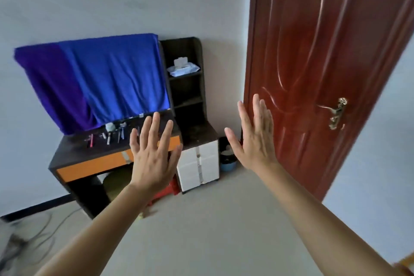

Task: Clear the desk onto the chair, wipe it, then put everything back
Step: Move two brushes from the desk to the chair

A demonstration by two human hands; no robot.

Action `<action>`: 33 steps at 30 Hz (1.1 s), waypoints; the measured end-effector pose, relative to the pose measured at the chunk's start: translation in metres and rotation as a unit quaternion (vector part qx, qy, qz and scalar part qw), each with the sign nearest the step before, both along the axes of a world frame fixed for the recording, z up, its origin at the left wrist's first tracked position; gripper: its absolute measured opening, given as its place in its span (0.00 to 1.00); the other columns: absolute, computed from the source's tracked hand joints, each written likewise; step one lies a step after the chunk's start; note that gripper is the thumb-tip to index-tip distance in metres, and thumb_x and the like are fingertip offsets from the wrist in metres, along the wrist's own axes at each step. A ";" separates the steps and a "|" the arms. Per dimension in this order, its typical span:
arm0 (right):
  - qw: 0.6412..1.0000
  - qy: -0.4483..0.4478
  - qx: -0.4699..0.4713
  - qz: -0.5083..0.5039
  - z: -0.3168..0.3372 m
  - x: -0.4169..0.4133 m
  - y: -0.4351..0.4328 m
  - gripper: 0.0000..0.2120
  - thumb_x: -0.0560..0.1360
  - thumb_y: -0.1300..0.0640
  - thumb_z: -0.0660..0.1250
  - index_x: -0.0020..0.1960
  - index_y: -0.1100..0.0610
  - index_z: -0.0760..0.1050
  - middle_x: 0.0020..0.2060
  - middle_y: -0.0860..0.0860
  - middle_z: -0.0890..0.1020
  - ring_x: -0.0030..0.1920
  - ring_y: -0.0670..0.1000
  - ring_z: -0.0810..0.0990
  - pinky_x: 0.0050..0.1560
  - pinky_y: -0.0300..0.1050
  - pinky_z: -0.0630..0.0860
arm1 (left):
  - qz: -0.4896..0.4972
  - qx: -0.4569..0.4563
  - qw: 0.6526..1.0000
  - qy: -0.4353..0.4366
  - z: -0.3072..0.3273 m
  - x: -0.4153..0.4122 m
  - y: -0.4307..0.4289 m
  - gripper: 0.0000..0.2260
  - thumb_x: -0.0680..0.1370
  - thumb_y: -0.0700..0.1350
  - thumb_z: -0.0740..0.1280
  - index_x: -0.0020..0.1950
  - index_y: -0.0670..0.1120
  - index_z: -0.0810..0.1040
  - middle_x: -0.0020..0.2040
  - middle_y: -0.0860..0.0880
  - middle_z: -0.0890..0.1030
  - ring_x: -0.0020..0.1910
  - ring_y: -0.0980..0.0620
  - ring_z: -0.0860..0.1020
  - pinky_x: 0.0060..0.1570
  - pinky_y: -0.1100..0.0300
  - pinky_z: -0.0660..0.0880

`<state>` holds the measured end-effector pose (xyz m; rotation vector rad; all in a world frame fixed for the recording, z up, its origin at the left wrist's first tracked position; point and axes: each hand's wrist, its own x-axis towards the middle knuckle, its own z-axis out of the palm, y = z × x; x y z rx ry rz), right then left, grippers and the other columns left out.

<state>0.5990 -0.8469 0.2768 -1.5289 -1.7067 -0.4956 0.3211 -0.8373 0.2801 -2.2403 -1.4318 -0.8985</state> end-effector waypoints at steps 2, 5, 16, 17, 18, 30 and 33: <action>0.999 -0.002 -0.022 0.040 -0.009 -0.072 0.034 0.34 0.82 0.37 0.54 0.82 0.51 0.51 0.81 0.58 0.45 0.81 0.62 0.47 0.77 0.64 0.54 | 0.046 -0.012 0.999 -0.007 -0.003 -0.066 0.016 0.28 0.82 0.60 0.51 0.78 0.47 0.62 0.80 0.42 0.55 0.80 0.42 0.52 0.74 0.36 0.50; 0.992 0.013 -0.094 0.077 -0.024 -0.162 0.073 0.34 0.82 0.36 0.52 0.82 0.48 0.47 0.81 0.55 0.40 0.81 0.60 0.45 0.78 0.63 0.52 | 0.101 -0.045 0.993 -0.032 -0.007 -0.140 0.036 0.29 0.82 0.61 0.49 0.78 0.46 0.62 0.80 0.43 0.56 0.80 0.42 0.53 0.74 0.36 0.51; 0.980 0.027 -0.164 0.105 -0.059 -0.251 0.215 0.35 0.81 0.35 0.51 0.82 0.47 0.44 0.82 0.56 0.45 0.81 0.59 0.49 0.78 0.58 0.54 | 0.153 -0.111 0.981 -0.051 -0.049 -0.236 0.164 0.29 0.81 0.62 0.50 0.79 0.48 0.60 0.80 0.43 0.56 0.79 0.42 0.52 0.74 0.36 0.52; 0.980 0.025 -0.168 0.106 -0.064 -0.253 0.233 0.35 0.81 0.35 0.51 0.82 0.48 0.46 0.81 0.57 0.46 0.80 0.59 0.51 0.78 0.58 0.55 | 0.154 -0.118 0.980 -0.048 -0.055 -0.237 0.181 0.29 0.81 0.62 0.49 0.79 0.48 0.60 0.81 0.43 0.55 0.79 0.42 0.52 0.74 0.36 0.52; 0.979 0.024 -0.172 0.107 -0.068 -0.256 0.252 0.35 0.81 0.35 0.51 0.82 0.50 0.47 0.81 0.58 0.47 0.80 0.60 0.52 0.78 0.59 0.57 | 0.156 -0.126 0.979 -0.043 -0.060 -0.237 0.200 0.29 0.81 0.62 0.49 0.79 0.48 0.59 0.81 0.44 0.55 0.80 0.43 0.52 0.75 0.36 0.52; 0.957 0.007 -0.260 0.130 -0.093 -0.270 0.506 0.38 0.80 0.36 0.55 0.81 0.56 0.50 0.80 0.60 0.55 0.78 0.60 0.58 0.75 0.57 0.63 | 0.209 -0.195 0.957 -0.043 -0.069 -0.254 0.418 0.29 0.81 0.62 0.49 0.80 0.51 0.56 0.81 0.45 0.53 0.80 0.45 0.52 0.75 0.43 0.49; 0.952 0.009 -0.274 0.139 -0.107 -0.280 0.547 0.38 0.80 0.38 0.58 0.81 0.57 0.51 0.80 0.60 0.55 0.78 0.59 0.59 0.75 0.54 0.63 | 0.217 -0.221 0.950 -0.045 -0.087 -0.263 0.451 0.29 0.82 0.62 0.51 0.80 0.51 0.56 0.81 0.46 0.53 0.80 0.46 0.50 0.75 0.45 0.49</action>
